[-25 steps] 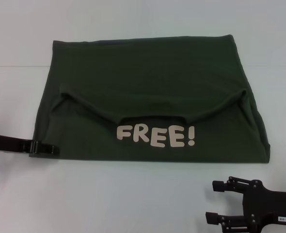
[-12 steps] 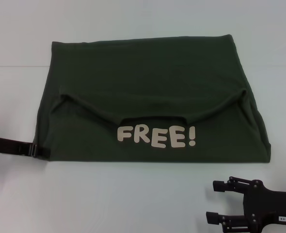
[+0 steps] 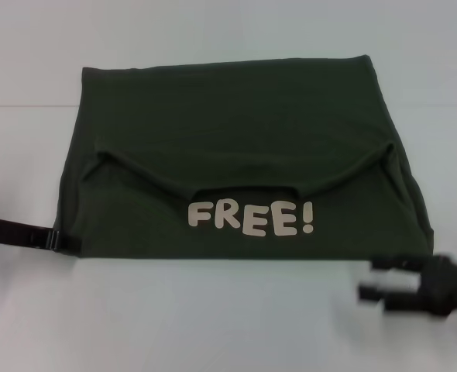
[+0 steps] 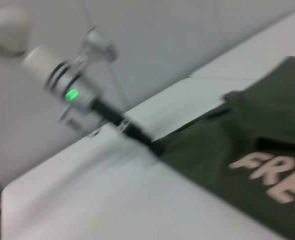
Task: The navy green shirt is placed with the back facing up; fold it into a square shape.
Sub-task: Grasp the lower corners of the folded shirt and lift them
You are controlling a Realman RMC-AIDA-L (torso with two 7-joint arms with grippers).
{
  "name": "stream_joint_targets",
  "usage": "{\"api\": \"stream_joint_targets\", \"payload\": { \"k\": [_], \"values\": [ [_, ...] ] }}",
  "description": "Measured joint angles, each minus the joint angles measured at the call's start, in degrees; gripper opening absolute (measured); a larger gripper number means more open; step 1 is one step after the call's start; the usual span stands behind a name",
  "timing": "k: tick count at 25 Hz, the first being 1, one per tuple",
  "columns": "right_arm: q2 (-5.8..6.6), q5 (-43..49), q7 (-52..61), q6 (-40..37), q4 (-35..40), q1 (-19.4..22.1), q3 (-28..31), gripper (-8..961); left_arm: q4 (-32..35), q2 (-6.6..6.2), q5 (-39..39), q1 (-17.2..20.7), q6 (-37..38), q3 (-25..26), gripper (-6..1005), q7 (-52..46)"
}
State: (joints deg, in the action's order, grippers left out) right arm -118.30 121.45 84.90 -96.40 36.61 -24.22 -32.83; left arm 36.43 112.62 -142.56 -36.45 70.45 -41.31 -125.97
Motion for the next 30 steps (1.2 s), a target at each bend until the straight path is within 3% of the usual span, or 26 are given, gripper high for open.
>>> {"api": "stream_joint_targets", "payload": {
  "k": [3,8,12,14,18,30],
  "values": [
    [2.00,-0.01,15.40,0.55,5.08,-1.39,0.93,901,0.11,-0.03,0.00,0.11,0.06,0.00,47,0.05],
    [6.95,2.16,39.73,2.23,9.58,-5.26,0.32,900,0.15,-0.15,0.01,0.16,0.14,0.00,49,0.05],
    [9.55,10.90,53.58,5.76,10.08,-8.94,-0.27,899,0.15,-0.24,0.01,0.16,0.32,0.00,50,0.05],
    [9.85,17.06,56.73,7.36,10.08,-11.21,-0.48,899,0.14,-0.28,0.02,0.16,0.39,0.03,51,0.12],
    [9.07,23.70,58.38,8.95,9.55,-15.20,-0.68,899,0.13,-0.30,0.10,0.06,0.47,0.07,52,0.47],
    [7.94,27.40,63.37,16.26,5.59,-19.58,-10.24,899,0.05,-0.34,0.31,-0.20,0.64,0.00,56,0.91]
  ]
}}
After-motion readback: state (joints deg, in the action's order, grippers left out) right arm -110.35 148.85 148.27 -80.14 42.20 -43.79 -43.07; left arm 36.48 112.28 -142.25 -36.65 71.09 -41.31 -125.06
